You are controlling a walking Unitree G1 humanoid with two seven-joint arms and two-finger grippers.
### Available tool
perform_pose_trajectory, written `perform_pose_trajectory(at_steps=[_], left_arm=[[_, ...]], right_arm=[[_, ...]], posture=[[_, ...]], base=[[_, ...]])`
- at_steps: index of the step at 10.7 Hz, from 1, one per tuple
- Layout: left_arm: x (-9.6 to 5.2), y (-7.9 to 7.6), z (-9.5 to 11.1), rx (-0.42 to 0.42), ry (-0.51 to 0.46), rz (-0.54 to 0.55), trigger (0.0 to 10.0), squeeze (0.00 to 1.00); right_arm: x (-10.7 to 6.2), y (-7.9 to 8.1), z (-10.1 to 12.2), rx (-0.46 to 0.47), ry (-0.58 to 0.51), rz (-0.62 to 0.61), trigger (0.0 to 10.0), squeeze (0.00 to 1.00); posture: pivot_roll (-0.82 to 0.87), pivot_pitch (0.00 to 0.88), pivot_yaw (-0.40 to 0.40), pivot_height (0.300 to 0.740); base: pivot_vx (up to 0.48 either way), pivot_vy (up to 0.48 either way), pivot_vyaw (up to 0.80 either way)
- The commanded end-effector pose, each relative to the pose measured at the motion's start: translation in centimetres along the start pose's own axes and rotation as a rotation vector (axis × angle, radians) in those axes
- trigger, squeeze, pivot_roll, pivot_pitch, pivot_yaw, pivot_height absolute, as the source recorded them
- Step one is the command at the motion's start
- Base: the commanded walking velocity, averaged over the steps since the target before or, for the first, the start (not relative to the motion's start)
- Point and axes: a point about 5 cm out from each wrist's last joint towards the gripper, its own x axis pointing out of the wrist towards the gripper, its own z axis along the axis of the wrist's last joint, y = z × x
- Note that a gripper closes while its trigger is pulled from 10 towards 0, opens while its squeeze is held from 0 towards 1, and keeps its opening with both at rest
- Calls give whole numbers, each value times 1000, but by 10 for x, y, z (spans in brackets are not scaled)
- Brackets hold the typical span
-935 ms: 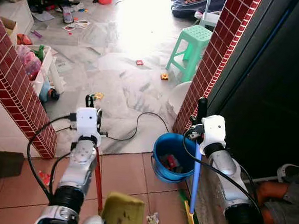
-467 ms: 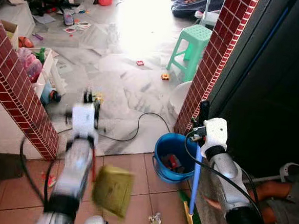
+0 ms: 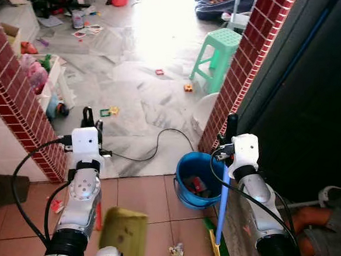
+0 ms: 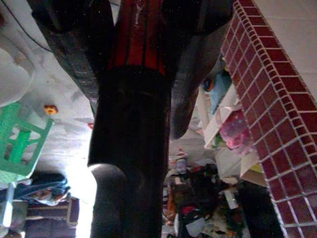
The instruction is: Sweep floor
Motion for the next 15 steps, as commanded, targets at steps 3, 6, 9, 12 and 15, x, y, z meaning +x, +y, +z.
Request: perform_pose_trajectory(at_steps=[3,6,9,12,15], left_arm=[[9,-15,24,12,-68,-20,10000,0],[7,-19,19,-2,-33,-79,10000,0],[10,-26,25,-11,-6,-130,10000,0],[9,-38,23,-64,24,-179,10000,0],[14,-54,27,-13,-5,-158,10000,0]], right_arm=[[7,-6,14,-9,-57,-19,10000,0],[9,-6,17,-6,-64,-25,10000,0],[9,-8,18,-14,-54,-48,10000,0],[14,-7,20,29,-36,-67,10000,0],[21,-7,29,124,-28,-122,10000,0]], posture=[[-7,0,-42,740],[-11,8,-40,740],[-12,25,-33,740],[-16,35,-36,740],[-37,41,-30,740]], base=[[0,0,144],[0,0,367],[0,0,0],[0,0,0],[0,0,0]])
